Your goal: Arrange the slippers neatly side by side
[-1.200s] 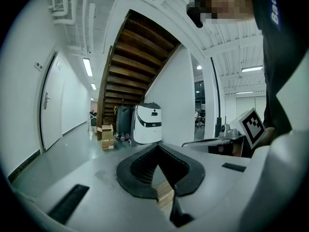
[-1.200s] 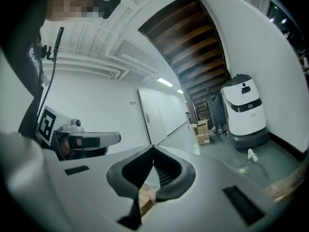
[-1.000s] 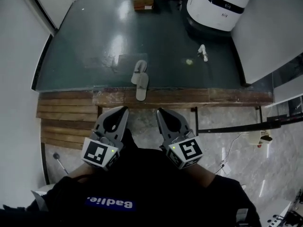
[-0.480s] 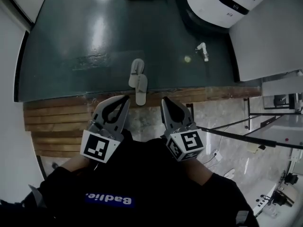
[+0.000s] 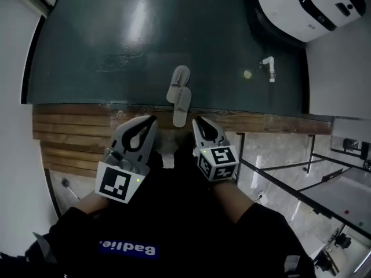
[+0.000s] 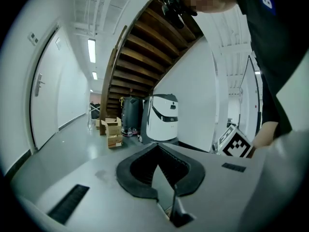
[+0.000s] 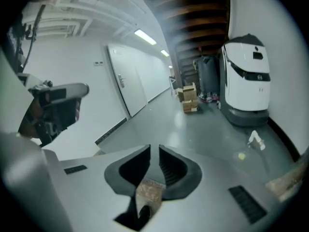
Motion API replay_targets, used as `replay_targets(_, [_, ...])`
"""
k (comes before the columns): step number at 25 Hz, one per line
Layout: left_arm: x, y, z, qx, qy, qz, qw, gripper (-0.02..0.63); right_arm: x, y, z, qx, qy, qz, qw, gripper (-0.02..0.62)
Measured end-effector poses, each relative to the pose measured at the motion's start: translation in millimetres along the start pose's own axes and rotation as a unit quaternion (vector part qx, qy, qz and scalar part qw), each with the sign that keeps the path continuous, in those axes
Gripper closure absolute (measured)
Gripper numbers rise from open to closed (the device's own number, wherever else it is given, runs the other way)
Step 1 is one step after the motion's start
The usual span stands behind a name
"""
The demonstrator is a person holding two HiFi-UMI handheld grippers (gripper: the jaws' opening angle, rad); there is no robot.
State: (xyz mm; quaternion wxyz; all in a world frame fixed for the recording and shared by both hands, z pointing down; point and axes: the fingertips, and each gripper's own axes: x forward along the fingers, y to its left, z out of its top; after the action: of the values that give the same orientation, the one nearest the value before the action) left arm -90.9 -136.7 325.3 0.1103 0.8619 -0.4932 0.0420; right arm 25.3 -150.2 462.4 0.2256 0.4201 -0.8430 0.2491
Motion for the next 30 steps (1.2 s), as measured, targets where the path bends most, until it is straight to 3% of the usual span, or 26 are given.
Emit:
replay_targets(2, [4.2, 7.1, -11.8, -0.009, 0.022, 0.034, 0.9991, 0.606, 29.3, -21.6, -28.1, 0.018, 0.034, 0.025, 0.999, 0.493])
replay_targets(6, [19.7, 23.5, -38.1, -0.009, 0.054, 0.077, 0.9956, 0.606, 86.8, -66.5, -76.5, 0.037, 0.093, 0.035, 0.994, 0.42])
replay_targets(15, [40.2, 48.5, -84.5, -0.008, 0.113, 0.103, 0.9882, 0.606, 200.7, -111.2, -186.4, 0.005, 0.215, 0.029, 0.976, 0.419])
replay_targets(22, [63.7, 85.1, -132.9, 0.002, 0.135, 0.106, 0.9851, 0.605, 257.1, -142.3, -254.3, 0.029, 0.272, -0.01, 0.962, 0.419])
replay_targets(30, [89.9, 113.7, -186.2, 0.004, 0.164, 0.083, 0.983, 0.606, 308.3, -156.1, -315.1, 0.05, 0.325, -0.032, 0.944, 0.419])
